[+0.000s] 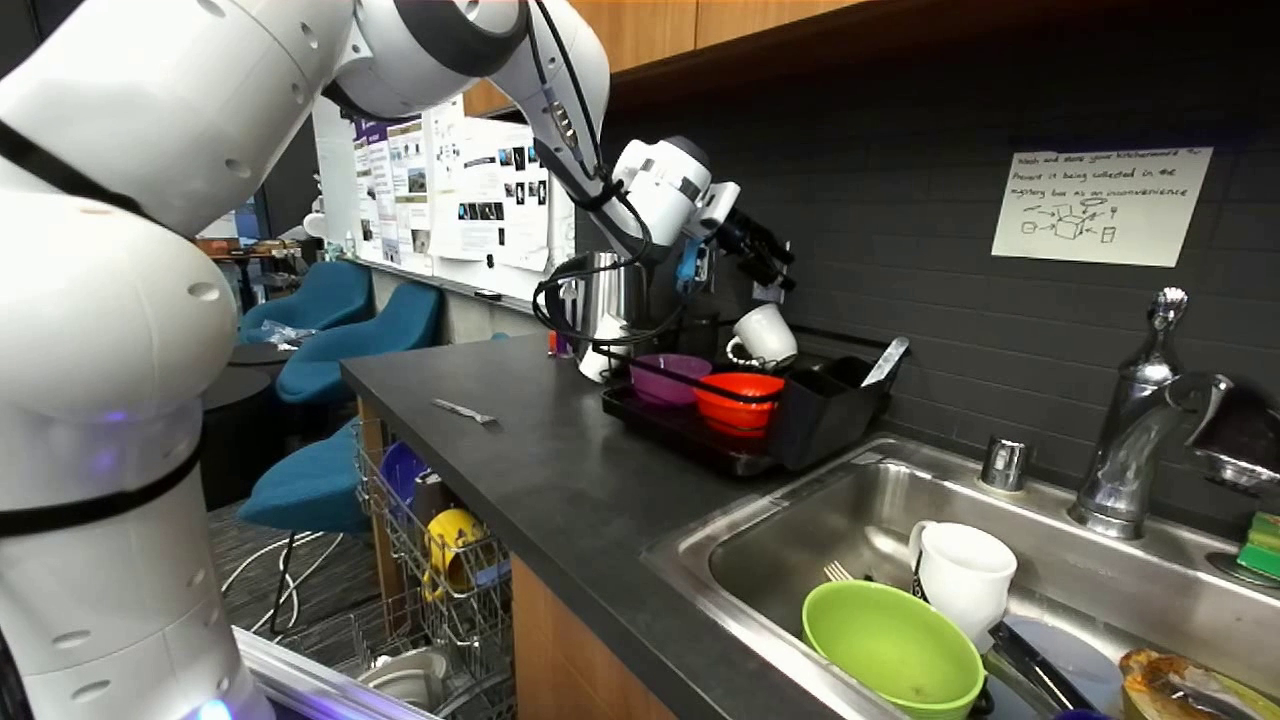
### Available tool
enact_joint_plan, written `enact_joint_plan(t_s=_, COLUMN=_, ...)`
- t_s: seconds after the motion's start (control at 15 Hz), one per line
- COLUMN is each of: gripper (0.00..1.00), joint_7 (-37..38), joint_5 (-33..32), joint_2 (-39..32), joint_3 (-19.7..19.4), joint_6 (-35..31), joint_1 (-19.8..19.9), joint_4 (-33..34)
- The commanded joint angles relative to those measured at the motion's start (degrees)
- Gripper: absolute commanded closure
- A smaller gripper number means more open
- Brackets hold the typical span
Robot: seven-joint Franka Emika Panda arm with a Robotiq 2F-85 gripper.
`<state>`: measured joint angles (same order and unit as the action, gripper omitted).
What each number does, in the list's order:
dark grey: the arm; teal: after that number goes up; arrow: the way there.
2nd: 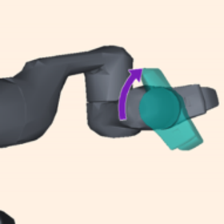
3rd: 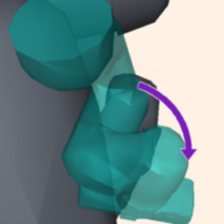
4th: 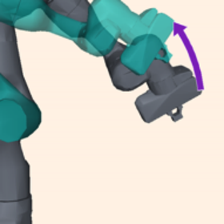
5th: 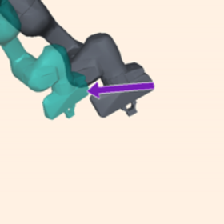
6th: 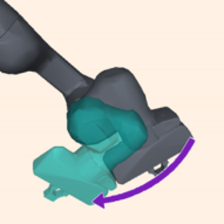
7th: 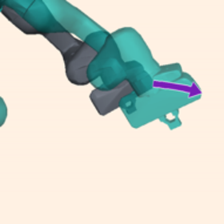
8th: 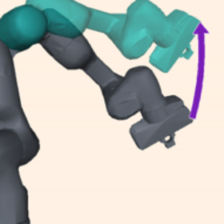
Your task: Flip the switch
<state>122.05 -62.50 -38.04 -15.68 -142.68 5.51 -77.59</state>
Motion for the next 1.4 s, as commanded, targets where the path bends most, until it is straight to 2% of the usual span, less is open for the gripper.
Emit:
enact_joint_plan(t_s=0.0, gripper=0.00, joint_7=-1.31, joint_5=0.08, joint_2=1.75, joint_3=2.42, joint_6=-2.80, joint_1=-1.51, joint_4=-3.31)
enact_joint_plan(t_s=0.33, gripper=0.00, joint_7=-3.06, joint_5=0.14, joint_2=1.58, joint_3=4.59, joint_6=-6.14, joint_1=-4.74, joint_4=-4.87)
enact_joint_plan(t_s=0.87, gripper=0.00, joint_7=-1.25, joint_5=-3.26, joint_2=3.45, joint_3=2.63, joint_6=-5.17, joint_1=-7.68, joint_4=-6.97)
enact_joint_plan(t_s=0.93, gripper=0.00, joint_7=-3.70, joint_5=-0.72, joint_2=1.09, joint_3=3.85, joint_6=-5.03, joint_1=-5.86, joint_4=-3.84)
enact_joint_plan(t_s=1.27, gripper=0.00, joint_7=-3.49, joint_5=-0.94, joint_2=1.14, joint_3=3.41, joint_6=-4.43, joint_1=-5.66, joint_4=-3.90)
enact_joint_plan(t_s=1.33, gripper=0.00, joint_7=-5.17, joint_5=-0.28, joint_2=1.04, joint_3=2.91, joint_6=-5.62, joint_1=-3.24, joint_4=-3.33)
